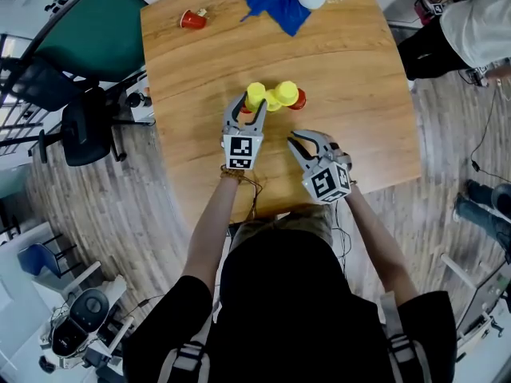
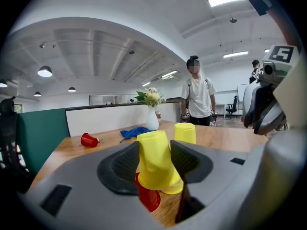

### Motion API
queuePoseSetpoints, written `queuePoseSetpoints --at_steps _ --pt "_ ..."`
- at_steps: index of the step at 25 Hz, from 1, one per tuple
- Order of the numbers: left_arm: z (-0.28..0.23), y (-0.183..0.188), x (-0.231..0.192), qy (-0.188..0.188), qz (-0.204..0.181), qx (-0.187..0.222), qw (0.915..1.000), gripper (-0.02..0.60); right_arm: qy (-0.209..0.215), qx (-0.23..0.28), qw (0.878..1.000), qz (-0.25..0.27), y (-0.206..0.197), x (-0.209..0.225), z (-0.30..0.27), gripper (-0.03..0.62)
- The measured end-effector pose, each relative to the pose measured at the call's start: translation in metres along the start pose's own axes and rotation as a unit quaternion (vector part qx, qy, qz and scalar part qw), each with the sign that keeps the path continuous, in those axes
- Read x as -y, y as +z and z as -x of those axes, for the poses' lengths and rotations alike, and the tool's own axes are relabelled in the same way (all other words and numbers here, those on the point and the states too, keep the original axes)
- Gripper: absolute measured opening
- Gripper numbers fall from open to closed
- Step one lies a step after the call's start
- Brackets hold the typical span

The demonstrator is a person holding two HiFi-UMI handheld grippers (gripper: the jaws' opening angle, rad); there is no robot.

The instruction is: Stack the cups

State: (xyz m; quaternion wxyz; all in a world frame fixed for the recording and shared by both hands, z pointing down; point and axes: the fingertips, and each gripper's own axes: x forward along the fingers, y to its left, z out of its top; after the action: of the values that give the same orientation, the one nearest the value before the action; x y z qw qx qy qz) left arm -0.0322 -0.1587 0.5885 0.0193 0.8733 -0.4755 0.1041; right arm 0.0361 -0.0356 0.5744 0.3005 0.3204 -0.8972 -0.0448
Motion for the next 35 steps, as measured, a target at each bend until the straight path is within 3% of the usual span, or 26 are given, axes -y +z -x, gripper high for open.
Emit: queuePoseSetpoints --at_steps 10,23,28,35 --pt "0.009 -0.01 0.001 0.005 -0.016 -0.02 0.9997 0.222 0.001 0.001 1.0 0.001 0.003 0.001 -0.001 0.067" --pt "0.025 -0.009 0.006 -0.004 0.003 -0.021 0.9998 0.256 -0.004 0.015 1.0 -0.011 0.017 0.016 0.005 0.072" --pt "0.047 0.006 0.0 0.015 0.036 0.0 0.9992 0.256 -0.015 0.05 0.999 0.0 0.061 0.048 0.011 0.08" --pt "0.079 0.031 -0.006 0.039 0.059 0.033 0.9969 0.256 -0.031 0.112 0.992 0.044 0.138 0.127 -0.022 0.118"
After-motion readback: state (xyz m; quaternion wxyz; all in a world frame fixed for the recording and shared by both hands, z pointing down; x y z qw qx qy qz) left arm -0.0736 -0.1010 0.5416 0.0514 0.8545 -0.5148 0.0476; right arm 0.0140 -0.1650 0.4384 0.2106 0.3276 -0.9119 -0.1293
